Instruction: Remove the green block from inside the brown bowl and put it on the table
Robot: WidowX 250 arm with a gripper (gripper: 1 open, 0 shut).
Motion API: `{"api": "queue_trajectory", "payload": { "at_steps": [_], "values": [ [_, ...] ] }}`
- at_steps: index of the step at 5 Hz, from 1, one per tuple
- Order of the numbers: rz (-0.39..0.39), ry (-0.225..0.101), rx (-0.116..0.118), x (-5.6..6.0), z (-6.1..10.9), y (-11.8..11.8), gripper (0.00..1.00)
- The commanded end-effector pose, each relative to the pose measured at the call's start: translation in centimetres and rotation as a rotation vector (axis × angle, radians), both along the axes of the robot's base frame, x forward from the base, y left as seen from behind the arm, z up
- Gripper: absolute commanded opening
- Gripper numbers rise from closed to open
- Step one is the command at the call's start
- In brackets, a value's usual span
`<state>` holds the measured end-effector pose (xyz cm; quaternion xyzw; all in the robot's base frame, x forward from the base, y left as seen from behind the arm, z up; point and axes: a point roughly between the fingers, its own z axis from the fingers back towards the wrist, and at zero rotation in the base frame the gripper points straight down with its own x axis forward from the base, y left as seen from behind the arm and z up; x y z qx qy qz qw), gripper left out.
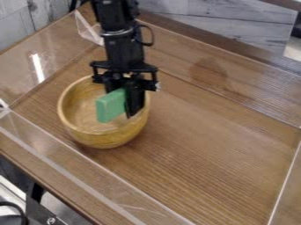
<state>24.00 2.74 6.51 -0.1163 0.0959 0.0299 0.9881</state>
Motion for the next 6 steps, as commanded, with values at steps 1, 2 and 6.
{"api": "queue_trajectory", "payload": {
  "at_steps": [1,2,6],
  "values": [
    [-0.022,-0.093,0.004,1.5,2.5,-0.9,0.0],
    [-0.046,-0.098,-0.008,1.8,2.5,-2.0,0.0],
    [-0.139,-0.12,-0.044,2.4,1.9,-5.5,0.0]
  ]
}}
